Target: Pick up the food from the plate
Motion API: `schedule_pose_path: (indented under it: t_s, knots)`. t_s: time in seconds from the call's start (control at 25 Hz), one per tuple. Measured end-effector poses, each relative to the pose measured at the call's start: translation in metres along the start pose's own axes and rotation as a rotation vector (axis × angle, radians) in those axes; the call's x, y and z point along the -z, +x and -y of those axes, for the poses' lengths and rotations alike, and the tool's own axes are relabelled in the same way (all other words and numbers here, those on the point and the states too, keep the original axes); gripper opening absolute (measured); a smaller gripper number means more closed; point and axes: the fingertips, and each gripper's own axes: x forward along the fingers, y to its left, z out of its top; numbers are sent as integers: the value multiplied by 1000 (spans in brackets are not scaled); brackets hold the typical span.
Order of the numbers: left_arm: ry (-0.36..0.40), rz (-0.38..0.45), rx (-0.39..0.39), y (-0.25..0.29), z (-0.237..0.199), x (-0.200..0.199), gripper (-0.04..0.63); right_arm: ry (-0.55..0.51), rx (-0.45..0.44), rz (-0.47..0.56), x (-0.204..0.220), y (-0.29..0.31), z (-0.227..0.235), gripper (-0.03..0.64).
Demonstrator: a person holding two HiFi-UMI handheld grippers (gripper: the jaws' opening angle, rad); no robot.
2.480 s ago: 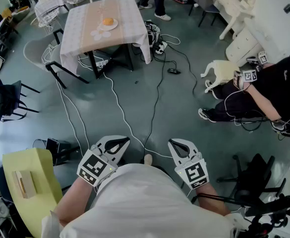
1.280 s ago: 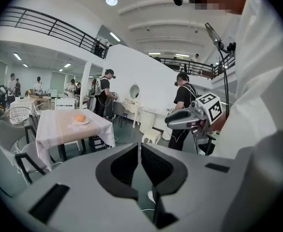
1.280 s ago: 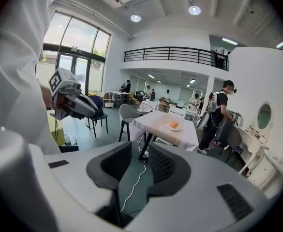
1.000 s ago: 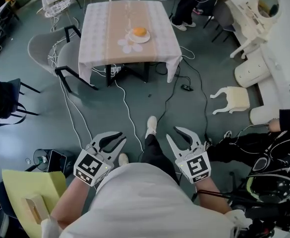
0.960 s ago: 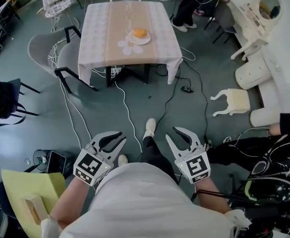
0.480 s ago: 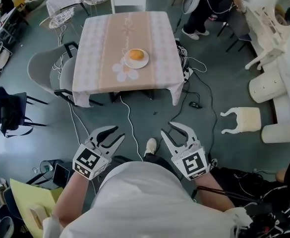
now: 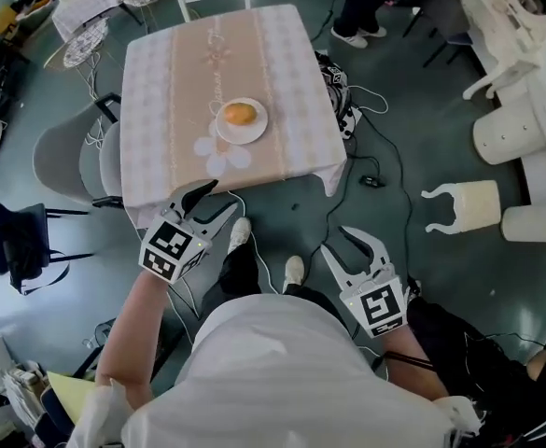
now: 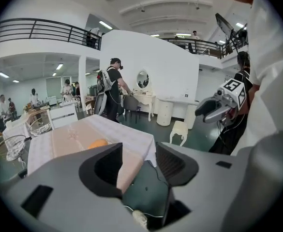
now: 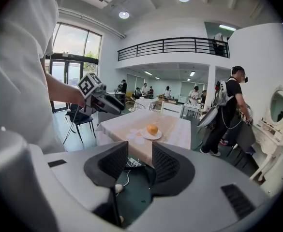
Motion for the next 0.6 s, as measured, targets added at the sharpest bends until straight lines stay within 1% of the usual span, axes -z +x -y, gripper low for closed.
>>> schedule_pose_path:
  t_s: [0.08,0.2,0.32,0.44,0.52,0.6]
  knots:
    - [40,-17,24,21,-31,-1,224,27,49,-12,-6,12,11,161]
    - [100,-58,70,52,-77,0,246,75,124,-32,-18,32,21,164]
    - [153,-113,137,86,-117,8,269,100,191,-54,-30,50,30,164]
    - [237,-156,207,124,-148,14,290,132,261,-72,-39,61,36,164]
    - [299,-204,246,149,-162,25,316,169,312,-99,-39,64,37,164]
    - [349,-258,287,172,-170,41,329,209,360,-125,-35,65,35,164]
